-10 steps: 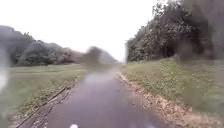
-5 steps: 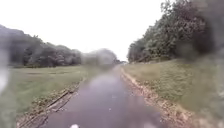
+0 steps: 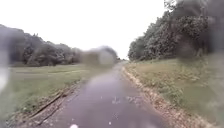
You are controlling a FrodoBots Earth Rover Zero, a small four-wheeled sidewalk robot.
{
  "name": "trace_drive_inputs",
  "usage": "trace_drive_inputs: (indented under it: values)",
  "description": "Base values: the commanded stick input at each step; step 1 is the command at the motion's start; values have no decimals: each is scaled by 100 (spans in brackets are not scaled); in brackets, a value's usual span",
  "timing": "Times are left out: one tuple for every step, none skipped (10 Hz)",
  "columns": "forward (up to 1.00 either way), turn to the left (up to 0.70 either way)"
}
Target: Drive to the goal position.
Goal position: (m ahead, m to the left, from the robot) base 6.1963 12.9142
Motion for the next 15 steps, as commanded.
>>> trace_drive_inputs:
  values:
    - [70,0]
    - [70,0]
    - [70,0]
    - [70,0]
    - [70,0]
    - [70,0]
    - [70,0]
    - [70,0]
    - [70,0]
    - [70,0]
    - [70,0]
    - [70,0]
    - [70,0]
    - [70,0]
    - [70,0]
